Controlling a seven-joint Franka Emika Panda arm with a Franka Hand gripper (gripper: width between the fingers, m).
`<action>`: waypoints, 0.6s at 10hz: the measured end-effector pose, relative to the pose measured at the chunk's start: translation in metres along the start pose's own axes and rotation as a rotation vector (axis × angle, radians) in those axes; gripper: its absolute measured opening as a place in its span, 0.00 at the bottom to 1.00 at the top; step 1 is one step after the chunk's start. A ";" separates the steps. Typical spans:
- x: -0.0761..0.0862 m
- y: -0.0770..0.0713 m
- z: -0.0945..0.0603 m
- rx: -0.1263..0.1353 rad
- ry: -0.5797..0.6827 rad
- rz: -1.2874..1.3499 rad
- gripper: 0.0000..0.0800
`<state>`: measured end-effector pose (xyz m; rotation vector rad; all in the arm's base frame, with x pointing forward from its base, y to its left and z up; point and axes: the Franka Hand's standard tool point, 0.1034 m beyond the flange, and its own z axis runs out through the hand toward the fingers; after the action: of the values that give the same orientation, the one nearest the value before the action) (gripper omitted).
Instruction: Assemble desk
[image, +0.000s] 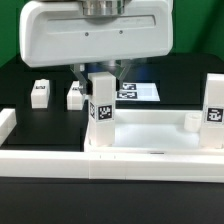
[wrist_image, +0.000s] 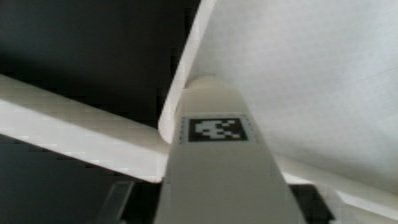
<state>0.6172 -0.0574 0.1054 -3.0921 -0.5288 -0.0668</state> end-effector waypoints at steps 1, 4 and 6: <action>0.000 0.000 0.000 0.001 0.000 0.004 0.36; -0.001 0.000 0.000 0.011 0.000 0.306 0.36; -0.001 0.000 0.000 0.013 -0.002 0.446 0.36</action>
Offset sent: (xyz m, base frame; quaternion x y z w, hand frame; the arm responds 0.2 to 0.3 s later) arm -0.0037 0.0017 0.0031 0.0114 -0.0161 0.2379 0.9711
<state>0.6160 -0.0583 0.1053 -3.1110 0.1674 -0.0570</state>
